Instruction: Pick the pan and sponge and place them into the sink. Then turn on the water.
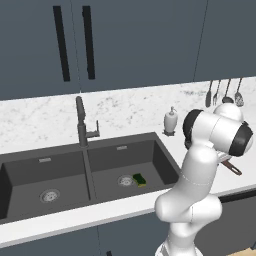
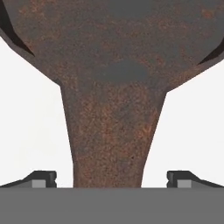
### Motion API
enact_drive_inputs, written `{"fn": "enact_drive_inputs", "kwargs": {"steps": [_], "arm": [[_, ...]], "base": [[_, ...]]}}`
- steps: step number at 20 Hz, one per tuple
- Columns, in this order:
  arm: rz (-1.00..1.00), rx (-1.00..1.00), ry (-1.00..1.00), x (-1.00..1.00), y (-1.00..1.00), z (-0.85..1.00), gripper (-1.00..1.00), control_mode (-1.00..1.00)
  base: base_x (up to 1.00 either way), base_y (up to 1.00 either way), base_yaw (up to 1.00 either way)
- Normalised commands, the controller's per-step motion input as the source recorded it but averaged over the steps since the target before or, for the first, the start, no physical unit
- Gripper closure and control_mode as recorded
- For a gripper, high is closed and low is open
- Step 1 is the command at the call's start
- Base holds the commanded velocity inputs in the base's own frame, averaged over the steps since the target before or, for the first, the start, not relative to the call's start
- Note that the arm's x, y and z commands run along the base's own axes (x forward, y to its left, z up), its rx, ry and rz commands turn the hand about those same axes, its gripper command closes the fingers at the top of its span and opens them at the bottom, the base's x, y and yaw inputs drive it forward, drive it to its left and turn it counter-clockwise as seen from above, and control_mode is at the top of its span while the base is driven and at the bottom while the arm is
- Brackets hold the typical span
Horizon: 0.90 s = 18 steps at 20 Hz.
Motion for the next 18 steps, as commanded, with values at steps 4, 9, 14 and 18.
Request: {"fn": "enact_drive_inputs", "kwargs": {"steps": [4, 9, 14, 18], "arm": [[0.00, 0.00, 0.00, 0.00, 0.00, 0.00, 1.00, -1.00], [0.00, 0.00, -0.01, -0.07, 0.00, 0.00, 1.00, -1.00], [0.00, -0.01, -0.03, -0.23, 0.13, 0.17, 1.00, -1.00], [0.08, -0.05, -0.02, -0.27, 0.64, 0.43, 1.00, -1.00]], "base": [[0.00, 0.00, 0.00], [0.00, 0.00, 0.00], [0.00, 0.00, 0.00], [0.00, 0.00, 0.00]]}}
